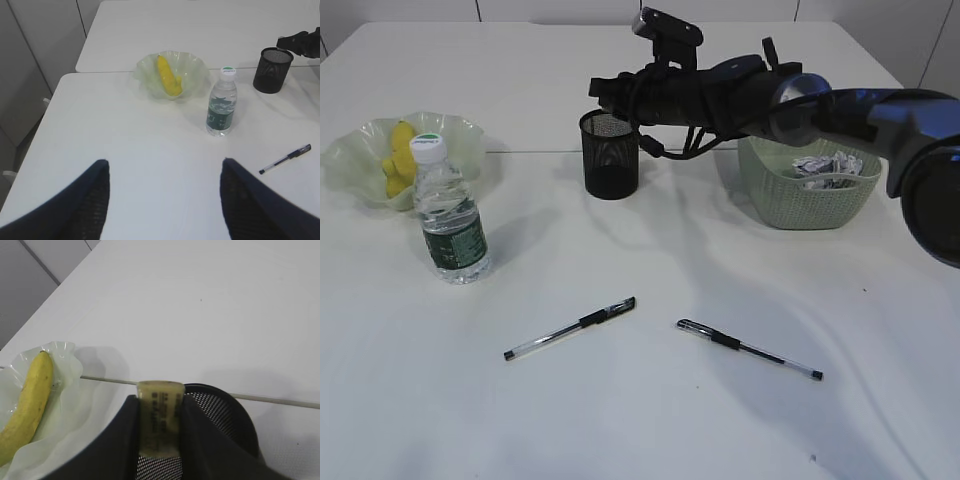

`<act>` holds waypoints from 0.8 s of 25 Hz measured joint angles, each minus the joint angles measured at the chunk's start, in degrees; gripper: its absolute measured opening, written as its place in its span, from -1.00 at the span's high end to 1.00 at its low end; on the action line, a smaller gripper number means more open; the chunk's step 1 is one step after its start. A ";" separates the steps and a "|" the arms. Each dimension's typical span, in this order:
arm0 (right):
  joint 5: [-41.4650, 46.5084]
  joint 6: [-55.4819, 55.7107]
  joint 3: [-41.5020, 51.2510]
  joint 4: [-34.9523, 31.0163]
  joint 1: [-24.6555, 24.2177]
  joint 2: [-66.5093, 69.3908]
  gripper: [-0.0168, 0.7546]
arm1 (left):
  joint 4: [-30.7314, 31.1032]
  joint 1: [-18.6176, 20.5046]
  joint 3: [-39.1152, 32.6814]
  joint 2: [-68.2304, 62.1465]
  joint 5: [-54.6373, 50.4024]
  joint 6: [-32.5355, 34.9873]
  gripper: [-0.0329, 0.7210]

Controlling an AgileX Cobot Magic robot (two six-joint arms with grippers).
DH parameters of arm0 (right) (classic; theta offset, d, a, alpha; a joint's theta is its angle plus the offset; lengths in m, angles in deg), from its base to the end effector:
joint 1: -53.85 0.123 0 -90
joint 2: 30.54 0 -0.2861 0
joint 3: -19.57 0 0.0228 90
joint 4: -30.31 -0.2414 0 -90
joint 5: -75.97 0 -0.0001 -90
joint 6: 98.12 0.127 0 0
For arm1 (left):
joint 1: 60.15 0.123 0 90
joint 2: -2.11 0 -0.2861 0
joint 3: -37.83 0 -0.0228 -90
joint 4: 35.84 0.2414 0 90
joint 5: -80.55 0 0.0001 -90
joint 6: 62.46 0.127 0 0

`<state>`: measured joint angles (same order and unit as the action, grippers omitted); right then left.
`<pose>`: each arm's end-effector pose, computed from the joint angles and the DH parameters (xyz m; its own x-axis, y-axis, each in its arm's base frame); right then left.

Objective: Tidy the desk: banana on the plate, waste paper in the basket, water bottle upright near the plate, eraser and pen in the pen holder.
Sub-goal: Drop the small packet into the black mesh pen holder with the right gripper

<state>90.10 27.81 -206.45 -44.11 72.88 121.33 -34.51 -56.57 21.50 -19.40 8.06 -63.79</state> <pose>0.5640 0.2262 0.1722 -0.4789 0.1846 -0.8582 -0.3863 0.8336 0.3949 -0.0172 0.0017 0.3883 -0.3453 -0.0379 -0.9377 -0.0888 0.9960 -0.0075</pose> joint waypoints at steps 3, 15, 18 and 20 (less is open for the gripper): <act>0.00 0.00 -0.24 -0.60 0.00 0.37 0.53 | -0.10 0.00 0.00 0.00 0.00 0.00 -0.37; 0.10 -0.50 -0.16 -0.98 0.00 0.68 0.49 | -0.10 0.00 0.00 0.00 0.00 0.00 -0.37; 0.10 -0.62 -0.16 -0.98 0.00 0.68 0.42 | -0.10 0.00 0.00 0.00 0.00 0.00 -0.37; 0.10 -0.70 -0.16 -1.07 0.00 0.68 0.36 | -0.10 0.00 0.00 0.00 0.00 0.00 -0.37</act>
<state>90.20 27.11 -206.61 -45.18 72.88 122.01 -34.61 -56.57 21.50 -19.40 8.06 -63.79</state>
